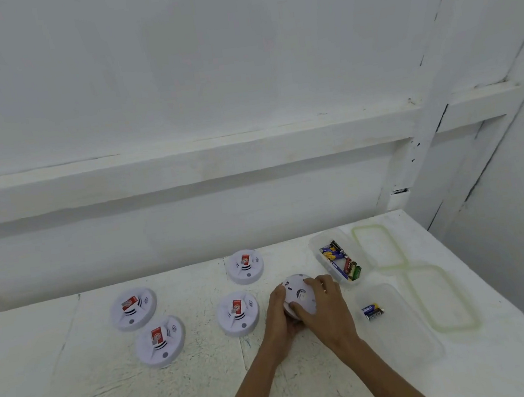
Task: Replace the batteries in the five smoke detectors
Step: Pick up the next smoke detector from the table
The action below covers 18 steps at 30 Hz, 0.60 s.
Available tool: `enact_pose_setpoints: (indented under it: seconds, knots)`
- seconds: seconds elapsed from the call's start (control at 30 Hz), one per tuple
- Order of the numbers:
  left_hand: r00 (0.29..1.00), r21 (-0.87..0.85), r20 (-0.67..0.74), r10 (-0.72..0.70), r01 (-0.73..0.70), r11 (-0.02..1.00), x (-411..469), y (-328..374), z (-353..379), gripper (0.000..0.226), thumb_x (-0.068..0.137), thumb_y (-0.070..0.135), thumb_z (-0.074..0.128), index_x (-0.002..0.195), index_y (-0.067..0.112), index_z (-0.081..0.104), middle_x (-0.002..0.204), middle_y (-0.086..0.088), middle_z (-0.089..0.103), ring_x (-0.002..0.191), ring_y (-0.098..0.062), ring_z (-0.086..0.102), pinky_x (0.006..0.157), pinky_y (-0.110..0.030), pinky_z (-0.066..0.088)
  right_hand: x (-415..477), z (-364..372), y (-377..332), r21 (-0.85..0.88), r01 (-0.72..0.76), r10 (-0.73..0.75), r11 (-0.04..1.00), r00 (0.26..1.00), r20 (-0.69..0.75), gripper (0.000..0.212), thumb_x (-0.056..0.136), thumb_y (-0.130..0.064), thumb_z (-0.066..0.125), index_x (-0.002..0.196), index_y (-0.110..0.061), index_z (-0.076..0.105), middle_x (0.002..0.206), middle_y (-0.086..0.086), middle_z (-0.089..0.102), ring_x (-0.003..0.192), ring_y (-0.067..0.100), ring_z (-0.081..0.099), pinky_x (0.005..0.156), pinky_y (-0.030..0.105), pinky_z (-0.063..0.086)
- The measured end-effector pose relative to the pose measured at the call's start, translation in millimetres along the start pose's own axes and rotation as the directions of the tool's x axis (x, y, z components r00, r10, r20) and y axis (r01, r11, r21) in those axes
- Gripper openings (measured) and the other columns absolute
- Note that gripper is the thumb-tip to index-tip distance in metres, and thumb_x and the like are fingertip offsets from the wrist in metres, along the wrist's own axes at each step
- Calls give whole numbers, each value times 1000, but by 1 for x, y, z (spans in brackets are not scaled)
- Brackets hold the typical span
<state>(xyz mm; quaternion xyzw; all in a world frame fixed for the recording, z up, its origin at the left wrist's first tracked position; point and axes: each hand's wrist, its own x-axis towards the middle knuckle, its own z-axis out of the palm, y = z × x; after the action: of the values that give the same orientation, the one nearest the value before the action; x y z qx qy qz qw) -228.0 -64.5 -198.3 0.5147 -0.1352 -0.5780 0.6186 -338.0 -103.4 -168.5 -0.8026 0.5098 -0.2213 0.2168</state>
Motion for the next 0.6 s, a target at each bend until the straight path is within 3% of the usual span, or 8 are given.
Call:
enact_pose_setpoints:
  seconds: [0.37, 0.6]
  knots:
    - [999, -2, 45, 17, -17, 1000, 1, -3, -7, 49, 110, 46, 38, 141, 13, 59, 127, -15, 73, 117, -33, 71, 89, -47, 61, 2, 0, -1, -155, 31, -34, 987, 999, -17, 69, 85, -59, 62, 135, -13, 55, 127, 6, 54, 120, 22, 44, 81, 31, 54]
    - [997, -35, 67, 49, -46, 998, 2, -7, -12, 40, 110, 29, 44, 146, 15, 53, 134, -16, 69, 125, -40, 64, 95, -55, 58, 9, -4, -6, -242, 15, -10, 970, 1000, 24, 69, 90, -64, 53, 131, -9, 54, 121, 8, 56, 113, 22, 47, 82, 29, 50]
